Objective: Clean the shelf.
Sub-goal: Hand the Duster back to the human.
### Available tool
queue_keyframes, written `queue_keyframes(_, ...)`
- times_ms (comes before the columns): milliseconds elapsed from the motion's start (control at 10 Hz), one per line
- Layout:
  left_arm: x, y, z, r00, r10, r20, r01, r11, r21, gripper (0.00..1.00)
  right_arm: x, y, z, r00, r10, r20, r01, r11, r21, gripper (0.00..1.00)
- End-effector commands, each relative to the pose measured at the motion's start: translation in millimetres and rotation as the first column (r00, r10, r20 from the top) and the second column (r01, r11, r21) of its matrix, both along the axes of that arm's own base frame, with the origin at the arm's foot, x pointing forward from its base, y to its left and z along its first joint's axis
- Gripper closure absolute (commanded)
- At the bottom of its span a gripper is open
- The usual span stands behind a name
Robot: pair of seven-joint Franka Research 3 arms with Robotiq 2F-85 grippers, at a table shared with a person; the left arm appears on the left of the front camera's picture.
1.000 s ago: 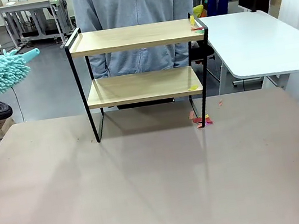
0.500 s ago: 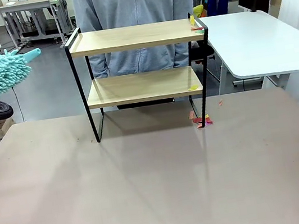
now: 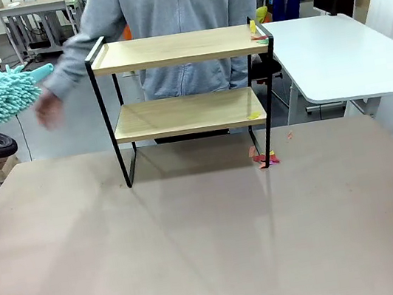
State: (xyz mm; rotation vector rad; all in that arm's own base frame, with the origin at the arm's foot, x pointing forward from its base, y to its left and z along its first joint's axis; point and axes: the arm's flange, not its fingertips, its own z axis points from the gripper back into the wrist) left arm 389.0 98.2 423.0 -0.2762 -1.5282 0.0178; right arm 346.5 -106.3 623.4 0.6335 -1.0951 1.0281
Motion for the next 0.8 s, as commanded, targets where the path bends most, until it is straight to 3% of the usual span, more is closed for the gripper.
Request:
queue_keyframes(0, 0.2, 2.2, 2.2, 1.0, 0.003, 0.011, -0.003, 1.0, 0.011, 0.83, 1.0, -0.1, 3.5, 1.0, 0.002, 0.008, -0.002, 1.0, 0.013, 0.0)
queue_keyframes(700, 0.2, 2.2, 2.2, 1.0, 0.003, 0.011, -0.003, 1.0, 0.011, 0.83, 1.0, -0.1, 3.5, 1.0, 0.002, 0.008, -0.002, 1.0, 0.013, 0.0)
